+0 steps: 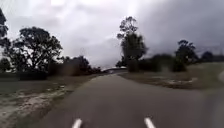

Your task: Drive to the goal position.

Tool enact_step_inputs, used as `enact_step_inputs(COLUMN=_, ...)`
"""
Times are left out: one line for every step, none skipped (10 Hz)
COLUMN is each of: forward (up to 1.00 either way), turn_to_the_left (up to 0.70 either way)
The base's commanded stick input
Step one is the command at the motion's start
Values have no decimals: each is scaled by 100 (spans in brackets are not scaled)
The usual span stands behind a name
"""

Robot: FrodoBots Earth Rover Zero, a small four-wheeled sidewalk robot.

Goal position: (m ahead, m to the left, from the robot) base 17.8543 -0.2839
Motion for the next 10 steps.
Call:
enact_step_inputs(forward=84, turn_to_the_left=3)
enact_step_inputs(forward=84, turn_to_the_left=3)
enact_step_inputs(forward=84, turn_to_the_left=3)
enact_step_inputs(forward=84, turn_to_the_left=3)
enact_step_inputs(forward=84, turn_to_the_left=3)
enact_step_inputs(forward=84, turn_to_the_left=3)
enact_step_inputs(forward=84, turn_to_the_left=3)
enact_step_inputs(forward=84, turn_to_the_left=3)
enact_step_inputs(forward=84, turn_to_the_left=3)
enact_step_inputs(forward=84, turn_to_the_left=3)
